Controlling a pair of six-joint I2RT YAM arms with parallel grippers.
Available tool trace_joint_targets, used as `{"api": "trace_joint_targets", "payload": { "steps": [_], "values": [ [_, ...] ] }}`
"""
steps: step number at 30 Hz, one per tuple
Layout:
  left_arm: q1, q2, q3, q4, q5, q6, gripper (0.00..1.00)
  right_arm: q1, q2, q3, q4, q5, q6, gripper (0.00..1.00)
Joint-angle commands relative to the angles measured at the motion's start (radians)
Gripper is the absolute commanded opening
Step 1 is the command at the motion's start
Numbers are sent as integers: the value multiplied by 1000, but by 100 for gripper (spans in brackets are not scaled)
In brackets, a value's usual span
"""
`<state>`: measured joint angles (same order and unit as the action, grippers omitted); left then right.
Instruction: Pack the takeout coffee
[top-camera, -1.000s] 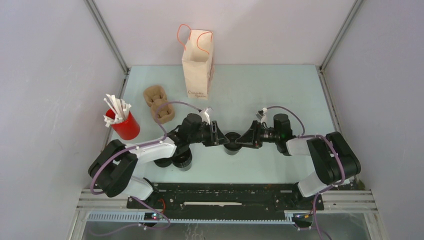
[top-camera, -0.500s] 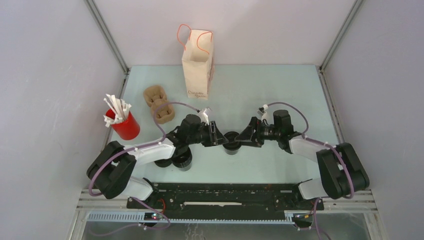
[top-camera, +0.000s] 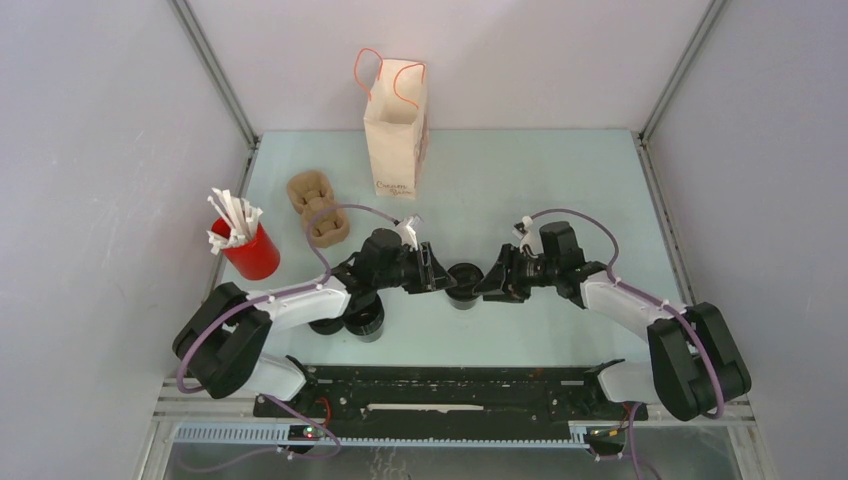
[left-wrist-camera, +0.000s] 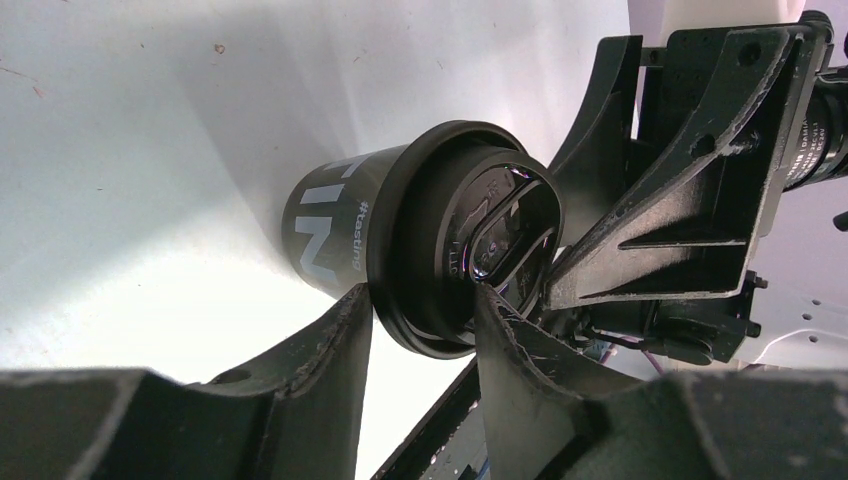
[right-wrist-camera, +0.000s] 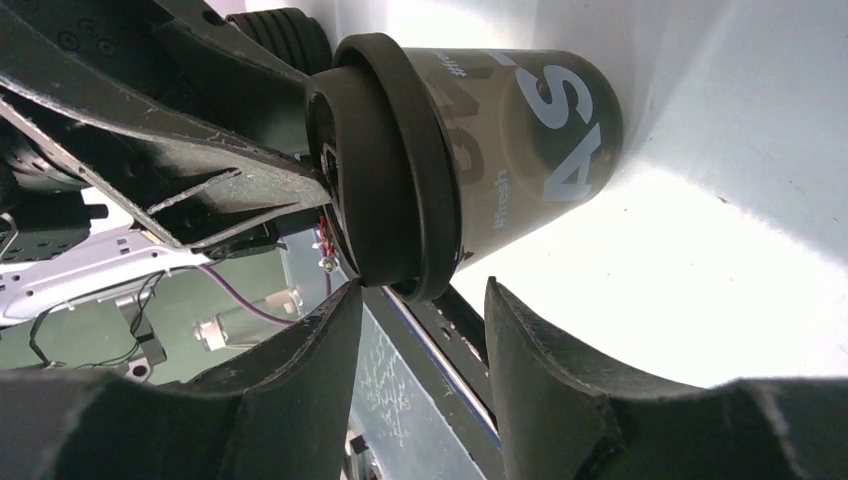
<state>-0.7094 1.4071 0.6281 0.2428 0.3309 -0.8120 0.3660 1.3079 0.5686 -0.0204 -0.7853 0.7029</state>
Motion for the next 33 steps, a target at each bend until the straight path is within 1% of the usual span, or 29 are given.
{"api": "trace_joint_targets", "payload": {
  "steps": [1, 8, 14, 17, 21, 23, 27, 29, 33],
  "values": [
    [-7, 3, -7, -104, -45, 46, 46, 7, -23, 76, -74, 73, -37, 57],
    [-7, 7, -5, -105, -47, 50, 46, 21, -34, 154, -166, 145, -103, 67],
    [-7, 17, -1, -99, -44, 51, 46, 24, 6, 165, -146, 139, -106, 64],
    [-6, 19, -1, -99, -44, 51, 46, 27, 31, 165, -129, 141, -107, 59],
    [-6, 23, -4, -99, -43, 53, 45, 28, 66, 164, -121, 140, -110, 49],
    [-7, 22, -9, -96, -44, 52, 44, 29, 77, 159, -111, 147, -112, 46],
    [-7, 27, -20, -90, -43, 48, 42, 22, 87, 116, -30, 125, -83, 40],
    [-7, 27, -22, -89, -45, 48, 41, 8, 100, 85, 27, 100, -56, 39],
    [-7, 28, -21, -95, -50, 52, 41, -29, 166, 51, 114, 28, -9, 34]
  ]
}}
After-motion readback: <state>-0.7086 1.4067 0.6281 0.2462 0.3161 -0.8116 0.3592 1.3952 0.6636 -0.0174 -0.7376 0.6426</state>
